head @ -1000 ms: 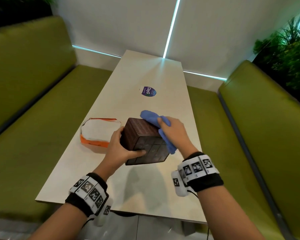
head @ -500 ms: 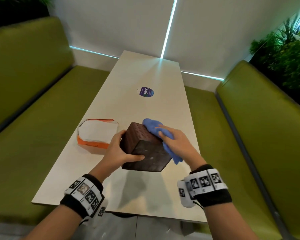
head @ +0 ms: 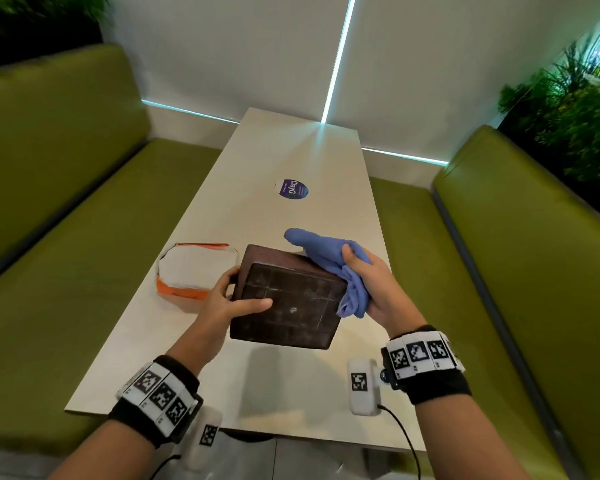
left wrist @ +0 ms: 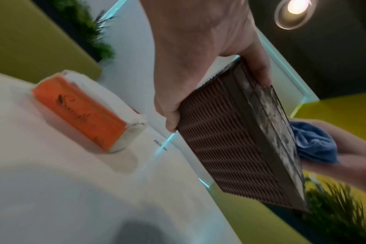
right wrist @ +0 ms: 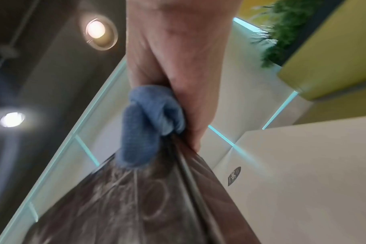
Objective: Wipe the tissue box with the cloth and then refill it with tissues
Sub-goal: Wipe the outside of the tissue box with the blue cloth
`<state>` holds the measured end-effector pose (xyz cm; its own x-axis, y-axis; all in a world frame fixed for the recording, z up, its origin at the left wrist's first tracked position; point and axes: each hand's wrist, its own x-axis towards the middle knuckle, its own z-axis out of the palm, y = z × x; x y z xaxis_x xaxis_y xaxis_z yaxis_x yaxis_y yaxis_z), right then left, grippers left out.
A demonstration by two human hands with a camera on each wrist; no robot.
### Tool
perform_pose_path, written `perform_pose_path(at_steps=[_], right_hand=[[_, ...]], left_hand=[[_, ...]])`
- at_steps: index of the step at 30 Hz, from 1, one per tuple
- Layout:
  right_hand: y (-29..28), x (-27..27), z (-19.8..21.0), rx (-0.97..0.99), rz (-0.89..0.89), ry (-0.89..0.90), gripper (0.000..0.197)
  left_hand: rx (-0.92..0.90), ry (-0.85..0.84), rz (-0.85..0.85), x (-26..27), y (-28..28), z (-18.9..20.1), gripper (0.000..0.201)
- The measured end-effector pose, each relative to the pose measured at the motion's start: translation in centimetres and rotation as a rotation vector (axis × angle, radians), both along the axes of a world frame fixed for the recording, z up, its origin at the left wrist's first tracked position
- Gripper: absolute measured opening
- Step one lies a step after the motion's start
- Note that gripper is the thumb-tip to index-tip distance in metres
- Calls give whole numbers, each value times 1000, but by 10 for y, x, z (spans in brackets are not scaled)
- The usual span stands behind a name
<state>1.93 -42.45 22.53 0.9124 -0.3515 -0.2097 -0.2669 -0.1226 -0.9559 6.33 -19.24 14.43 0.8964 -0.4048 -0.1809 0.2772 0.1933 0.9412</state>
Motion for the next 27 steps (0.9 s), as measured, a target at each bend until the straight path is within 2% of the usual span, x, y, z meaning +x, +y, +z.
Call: perform_pose_path(at_steps=[2, 4, 6, 7, 10, 13, 15, 17, 18, 20, 21, 23, 25, 27], right_hand=[[-4, -11, -5, 136, 22, -63, 30], [-5, -20, -13, 223, 41, -126, 27], [0, -25, -17, 135, 40, -192, 28], [3, -29, -18, 53, 56, -228, 31], [13, -50, -23, -109, 189, -310, 49], [24, -71, -34, -174, 266, -320, 54], [30, -77, -36, -161, 224, -332, 61], [30, -71, -27, -117, 126, -284, 77], [28, -64, -21, -81, 55, -274, 71], [24, -50, -5, -62, -27, -291, 47], [23, -44, 2, -73, -16, -310, 47], [27, -41, 8, -56, 42, -361, 59], [38, -50, 0, -76, 75, -389, 71], [50, -67, -19, -116, 105, -365, 83]], left_hand=[[-80, 71, -32, -2, 0, 1, 99], [-167, 119, -36, -7, 1, 5, 65], [-231, 159, 1, -11, -2, 10, 29], [-249, 176, 12, -11, -3, 10, 21], [-325, 266, 77, -9, -3, 9, 19], [-403, 340, 110, -2, 3, 10, 26], [-353, 293, 59, 2, 6, 15, 24], [-268, 251, -12, 0, 5, 19, 26], [-240, 247, -46, -2, 4, 19, 38], [-202, 266, -110, -6, -2, 17, 65], [-196, 277, -110, -9, -6, 19, 64], [-230, 310, -66, -12, -12, 24, 49], [-271, 357, -19, -9, -11, 27, 40], [-291, 384, 30, -1, -5, 28, 40]])
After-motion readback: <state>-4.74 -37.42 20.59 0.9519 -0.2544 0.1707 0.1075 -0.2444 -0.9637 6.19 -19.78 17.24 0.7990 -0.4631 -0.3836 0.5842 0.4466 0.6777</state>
